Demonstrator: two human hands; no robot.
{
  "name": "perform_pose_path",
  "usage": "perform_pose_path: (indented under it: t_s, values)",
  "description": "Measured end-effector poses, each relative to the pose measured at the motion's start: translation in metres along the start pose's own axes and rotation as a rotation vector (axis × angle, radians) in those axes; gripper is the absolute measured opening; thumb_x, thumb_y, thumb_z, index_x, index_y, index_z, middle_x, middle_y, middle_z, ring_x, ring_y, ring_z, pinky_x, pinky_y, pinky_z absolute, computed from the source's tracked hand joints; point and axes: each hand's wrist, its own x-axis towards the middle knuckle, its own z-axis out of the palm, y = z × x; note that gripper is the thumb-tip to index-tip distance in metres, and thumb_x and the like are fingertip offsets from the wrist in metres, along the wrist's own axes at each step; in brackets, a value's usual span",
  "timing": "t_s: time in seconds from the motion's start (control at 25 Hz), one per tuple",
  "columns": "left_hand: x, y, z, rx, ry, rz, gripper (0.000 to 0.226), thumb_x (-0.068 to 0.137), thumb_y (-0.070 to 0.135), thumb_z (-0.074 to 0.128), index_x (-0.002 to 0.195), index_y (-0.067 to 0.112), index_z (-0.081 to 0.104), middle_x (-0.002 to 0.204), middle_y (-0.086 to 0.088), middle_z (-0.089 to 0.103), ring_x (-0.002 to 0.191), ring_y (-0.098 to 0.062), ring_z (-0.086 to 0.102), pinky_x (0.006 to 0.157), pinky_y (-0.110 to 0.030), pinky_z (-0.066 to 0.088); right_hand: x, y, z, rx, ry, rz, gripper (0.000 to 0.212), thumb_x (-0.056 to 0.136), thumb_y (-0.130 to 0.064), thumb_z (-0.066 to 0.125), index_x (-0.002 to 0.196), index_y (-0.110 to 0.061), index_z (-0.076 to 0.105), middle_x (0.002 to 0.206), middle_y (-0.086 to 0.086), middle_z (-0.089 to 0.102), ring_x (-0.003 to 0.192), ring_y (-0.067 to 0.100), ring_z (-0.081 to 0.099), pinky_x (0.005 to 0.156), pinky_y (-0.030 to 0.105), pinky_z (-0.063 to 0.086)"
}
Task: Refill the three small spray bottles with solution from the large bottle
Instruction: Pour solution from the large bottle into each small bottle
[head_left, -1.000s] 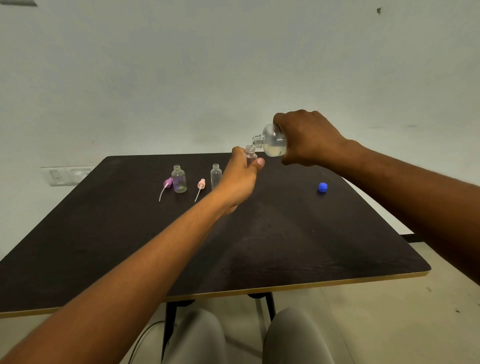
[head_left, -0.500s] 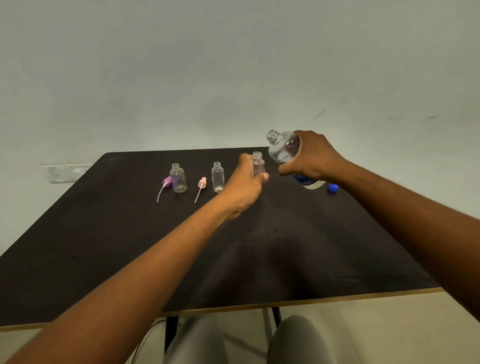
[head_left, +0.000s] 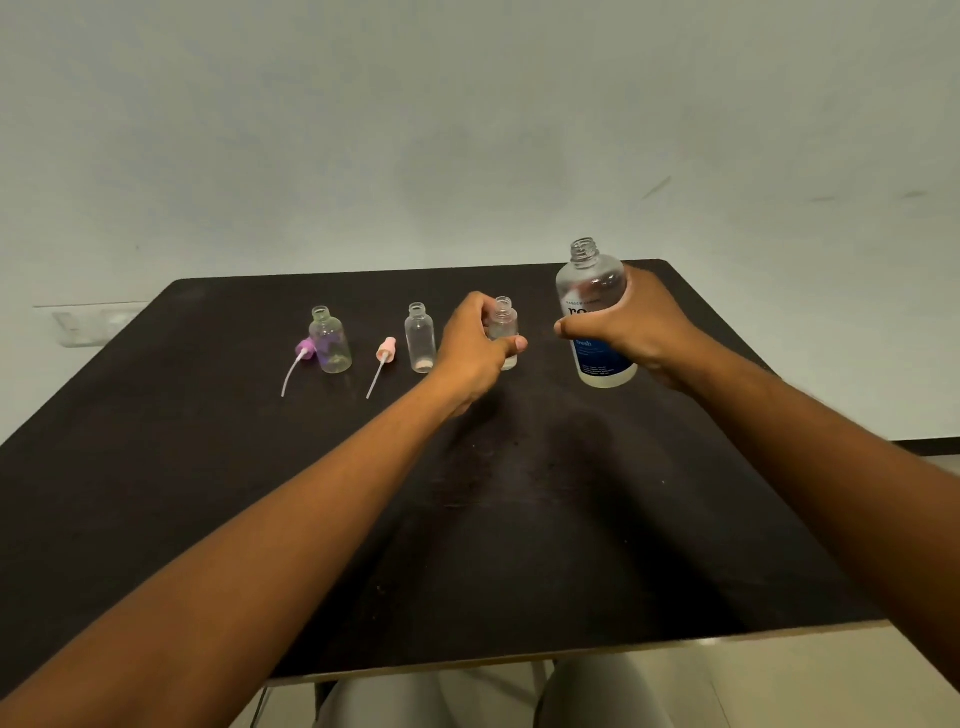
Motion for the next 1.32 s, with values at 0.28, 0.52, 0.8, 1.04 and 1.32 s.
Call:
perform_pose_path:
  t_s: [0.28, 0.52, 0.8, 1.04, 1.32]
  values:
    - [0.022, -0.022, 0.018, 0.038, 0.01, -0.056, 0.036, 0.082, 0.007, 0.082, 0.104, 0.016, 0.055, 0.111, -0.003, 0.067, 0.103, -0.02, 0.066, 0.083, -0.03, 0.056, 0.014, 0.02, 0.008, 0.114, 0.038, -0.008, 0.058, 0.055, -0.038, 0.089, 0.109, -0.028, 0.07, 0.096, -0.008, 0.076, 0.092, 0.01, 0.073, 0.09, 0.037, 0.059]
    - [0.026, -0.019, 0.022, 0.089, 0.021, -0.06, 0.036, 0.082, 0.007, 0.083, 0.104, 0.019, 0.056, 0.108, 0.001, 0.065, 0.097, -0.015, 0.062, 0.068, -0.018, 0.044, 0.018, 0.02, 0.009, 0.153, 0.042, -0.033, 0.059, 0.065, -0.027, 0.091, 0.119, -0.024, 0.067, 0.105, -0.006, 0.074, 0.1, 0.014, 0.071, 0.093, 0.038, 0.058]
    - [0.005, -0.004, 0.001, 0.043, 0.039, 0.036, 0.063, 0.079, 0.01, 0.086, 0.133, 0.017, 0.054, 0.122, 0.002, 0.062, 0.114, -0.013, 0.059, 0.098, -0.027, 0.05, 0.004, -0.004, 0.004, 0.182, 0.041, -0.078, 0.053, 0.067, -0.027, 0.091, 0.112, -0.035, 0.064, 0.103, -0.012, 0.073, 0.096, 0.007, 0.069, 0.084, 0.027, 0.054]
    - [-0.027, 0.007, -0.043, 0.044, 0.127, 0.148, 0.06, 0.077, 0.016, 0.088, 0.129, 0.017, 0.058, 0.121, 0.002, 0.065, 0.112, -0.01, 0.061, 0.089, -0.013, 0.046, -0.015, -0.033, 0.013, 0.211, 0.024, -0.114, 0.054, 0.068, -0.028, 0.091, 0.115, -0.029, 0.065, 0.106, -0.008, 0.073, 0.099, 0.013, 0.07, 0.089, 0.032, 0.056]
    - [-0.048, -0.01, -0.096, 0.015, 0.225, 0.119, 0.062, 0.079, 0.012, 0.086, 0.133, 0.014, 0.056, 0.122, 0.0, 0.064, 0.115, -0.013, 0.061, 0.101, -0.029, 0.052, -0.023, -0.061, 0.048, 0.26, -0.025, -0.117, 0.044, 0.068, -0.025, 0.092, 0.104, -0.032, 0.067, 0.099, -0.008, 0.074, 0.094, 0.011, 0.072, 0.085, 0.031, 0.057]
